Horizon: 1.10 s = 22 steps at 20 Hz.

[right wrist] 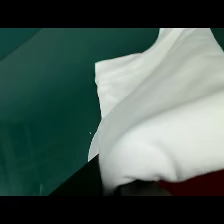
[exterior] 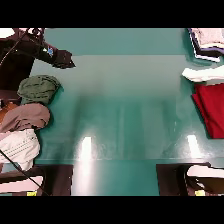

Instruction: Fold the shirts.

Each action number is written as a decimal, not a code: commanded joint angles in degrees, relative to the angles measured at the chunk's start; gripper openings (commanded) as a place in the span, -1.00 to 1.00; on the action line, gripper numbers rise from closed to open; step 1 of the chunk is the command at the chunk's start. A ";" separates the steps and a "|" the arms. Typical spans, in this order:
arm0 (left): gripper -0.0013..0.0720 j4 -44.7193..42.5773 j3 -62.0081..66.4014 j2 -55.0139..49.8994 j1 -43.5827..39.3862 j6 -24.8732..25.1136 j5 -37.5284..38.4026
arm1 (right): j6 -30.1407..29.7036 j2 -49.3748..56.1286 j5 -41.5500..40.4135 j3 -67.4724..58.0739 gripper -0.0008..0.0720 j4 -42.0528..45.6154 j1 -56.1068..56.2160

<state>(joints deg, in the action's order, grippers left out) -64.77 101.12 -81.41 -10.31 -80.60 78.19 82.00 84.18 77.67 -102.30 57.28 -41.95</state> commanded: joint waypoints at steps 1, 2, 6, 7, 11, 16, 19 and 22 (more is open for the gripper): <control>-0.90 -0.26 0.00 -0.02 -0.11 0.04 -0.20 | 1.60 -3.89 1.66 -1.33 -0.95 3.63 -1.03; -0.90 -0.94 0.00 -0.02 -0.11 0.04 -0.20 | 2.01 -5.18 1.84 -0.79 -0.95 5.62 -1.01; -0.90 -2.45 0.00 -0.02 -0.11 0.17 -0.11 | 3.65 -10.03 4.76 3.78 -0.94 12.02 -1.03; -0.90 -2.45 0.00 -0.02 -0.11 0.72 -0.11 | 3.80 -11.04 5.75 4.98 -0.94 13.53 -1.03; -0.90 -2.47 0.00 -0.02 -0.11 1.60 0.31 | 4.20 -15.93 6.99 9.57 -0.94 18.95 -1.01; -0.90 -2.47 0.00 -0.02 -0.11 3.23 0.33 | 5.90 -19.76 10.08 14.38 -0.94 30.75 -1.01; -0.90 -2.47 0.00 -0.02 -0.11 4.11 0.35 | 7.41 -20.09 13.94 16.02 -0.87 37.24 -1.05; -0.90 -2.45 0.00 -0.02 -0.11 4.52 0.44 | 7.41 -20.09 16.00 18.03 0.76 40.22 -1.86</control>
<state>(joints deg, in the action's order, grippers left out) -67.22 101.12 -81.41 -10.39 -76.75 78.59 88.84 64.47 90.83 -86.11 92.36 -43.27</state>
